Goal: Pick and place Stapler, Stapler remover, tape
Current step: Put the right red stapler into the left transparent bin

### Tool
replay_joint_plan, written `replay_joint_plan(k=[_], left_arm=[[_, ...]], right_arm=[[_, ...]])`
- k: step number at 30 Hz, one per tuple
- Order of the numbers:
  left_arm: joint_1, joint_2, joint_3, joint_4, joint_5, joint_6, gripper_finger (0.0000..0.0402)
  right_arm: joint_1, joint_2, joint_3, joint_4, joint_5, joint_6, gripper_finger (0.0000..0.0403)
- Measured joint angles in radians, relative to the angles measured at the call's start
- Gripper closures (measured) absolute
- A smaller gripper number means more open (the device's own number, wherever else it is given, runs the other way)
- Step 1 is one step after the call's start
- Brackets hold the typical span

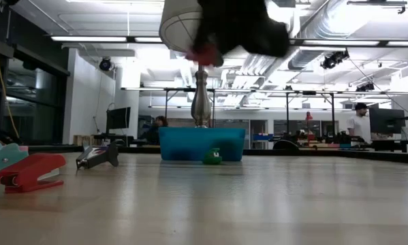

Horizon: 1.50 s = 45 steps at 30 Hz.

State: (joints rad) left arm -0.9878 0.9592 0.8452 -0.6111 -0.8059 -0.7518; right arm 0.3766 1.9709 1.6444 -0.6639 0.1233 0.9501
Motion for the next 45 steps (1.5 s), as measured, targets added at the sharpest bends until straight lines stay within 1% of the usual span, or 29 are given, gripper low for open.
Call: replay_joint_plan(k=[6,9,12,14,18,22,26,32,38,42,45], left_arm=[[0.007,0.000,0.000,0.141,-0.087,0.107,0.0152],[0.050,0.000,0.000,0.243,-0.085,0.194,0.0152],[0.111,0.000,0.000,0.367,-0.039,0.315,0.0152],[0.159,0.000,0.000,0.436,0.016,0.395,0.0152],[0.259,0.000,0.000,0.510,0.131,0.490,0.0152],[0.330,0.001,0.000,0.514,0.227,0.501,0.0152],[0.387,0.001,0.000,0.514,0.300,0.501,0.0152],[0.432,0.001,0.000,0.543,0.407,0.520,0.0152],[0.439,0.013,0.000,0.561,0.407,0.523,0.0152],[0.439,0.022,0.000,0.572,0.405,0.521,0.0152],[0.439,0.026,0.000,0.609,0.399,0.530,0.0152]], right_arm=[[-0.043,-0.002,0.179,-0.001,0.006,-0.250,0.0326],[-0.057,-0.002,0.254,-0.001,0.003,-0.345,0.0326],[-0.068,-0.003,0.312,-0.003,0.005,-0.419,0.0326],[-0.071,-0.004,0.336,-0.003,0.005,-0.458,0.0326],[-0.069,-0.004,0.360,-0.002,0.001,-0.529,0.0326],[-0.069,-0.004,0.360,0.004,0.001,-0.564,0.0326],[-0.072,-0.004,0.360,0.033,0.010,-0.598,0.0326],[-0.086,-0.004,0.360,0.059,0.016,-0.642,0.0326],[-0.102,-0.004,0.360,0.088,0.010,-0.685,0.0326],[-0.114,-0.004,0.357,0.115,-0.034,-0.703,0.0325],[-0.121,-0.004,0.355,0.111,-0.037,-0.709,0.0325]])
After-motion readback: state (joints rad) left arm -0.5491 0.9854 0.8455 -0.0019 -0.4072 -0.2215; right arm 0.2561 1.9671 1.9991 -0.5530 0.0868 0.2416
